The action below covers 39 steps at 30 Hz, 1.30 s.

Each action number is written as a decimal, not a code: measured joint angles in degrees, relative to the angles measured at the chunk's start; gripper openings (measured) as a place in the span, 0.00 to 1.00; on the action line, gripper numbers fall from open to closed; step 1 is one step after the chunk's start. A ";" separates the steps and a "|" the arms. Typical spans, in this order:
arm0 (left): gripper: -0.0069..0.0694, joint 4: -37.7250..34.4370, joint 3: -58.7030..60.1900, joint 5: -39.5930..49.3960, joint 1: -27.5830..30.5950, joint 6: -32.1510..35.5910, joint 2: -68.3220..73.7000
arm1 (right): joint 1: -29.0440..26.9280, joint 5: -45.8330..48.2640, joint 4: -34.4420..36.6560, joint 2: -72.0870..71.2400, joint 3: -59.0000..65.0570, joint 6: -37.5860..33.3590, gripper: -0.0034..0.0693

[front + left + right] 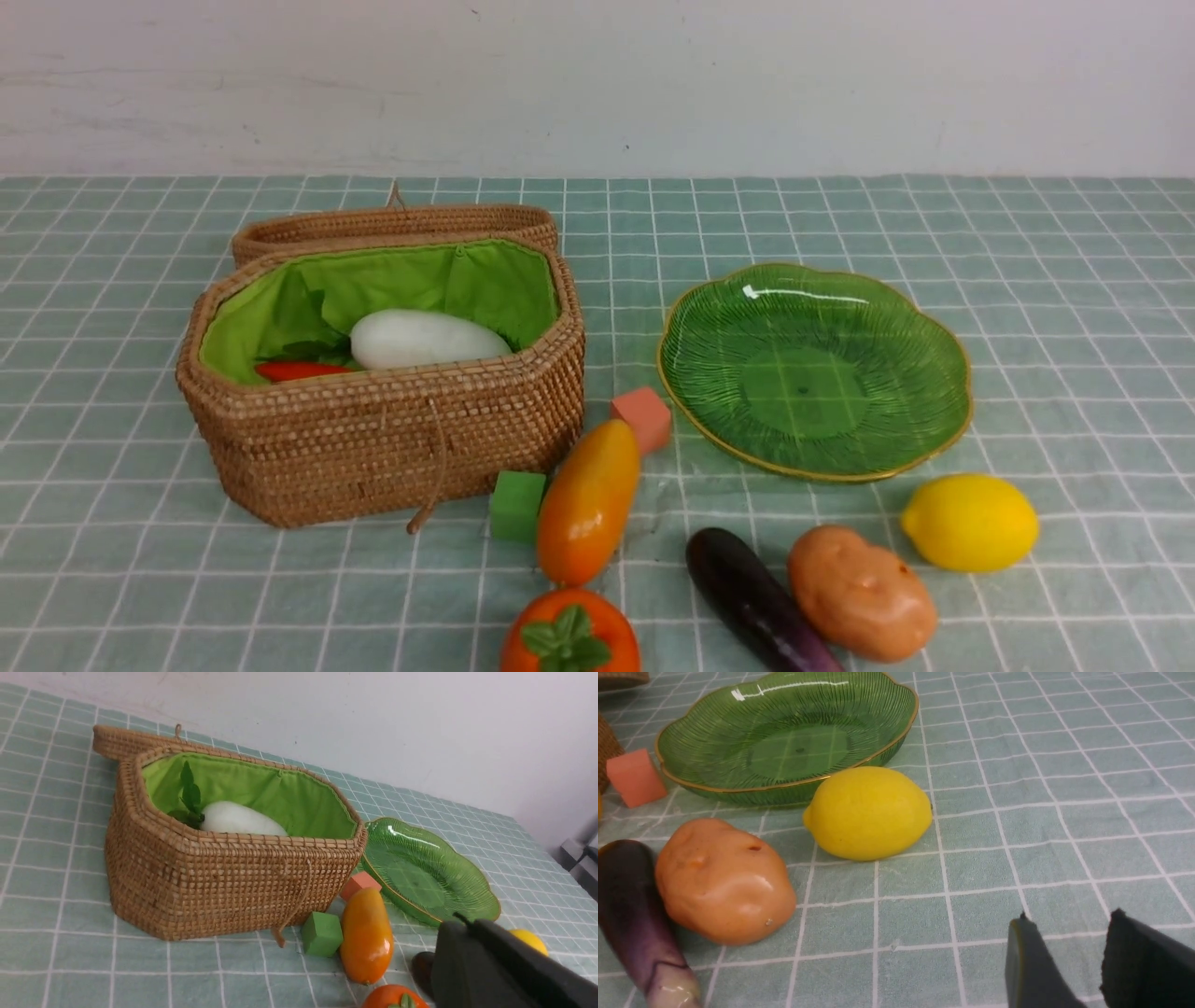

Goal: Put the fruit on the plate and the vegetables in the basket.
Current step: Grab a tomato with your right arm and place it on the plate on the right.

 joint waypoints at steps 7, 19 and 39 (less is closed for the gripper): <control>0.07 2.68 0.06 0.00 0.00 -0.01 0.00 | 0.00 0.00 0.00 0.00 0.00 0.00 0.38; 0.08 12.94 7.03 -6.21 3.71 2.28 -1.29 | 0.00 0.00 0.00 0.00 0.00 0.00 0.38; 0.09 11.76 30.16 -8.37 10.23 9.95 -8.09 | 0.00 0.00 0.00 0.00 0.00 0.00 0.38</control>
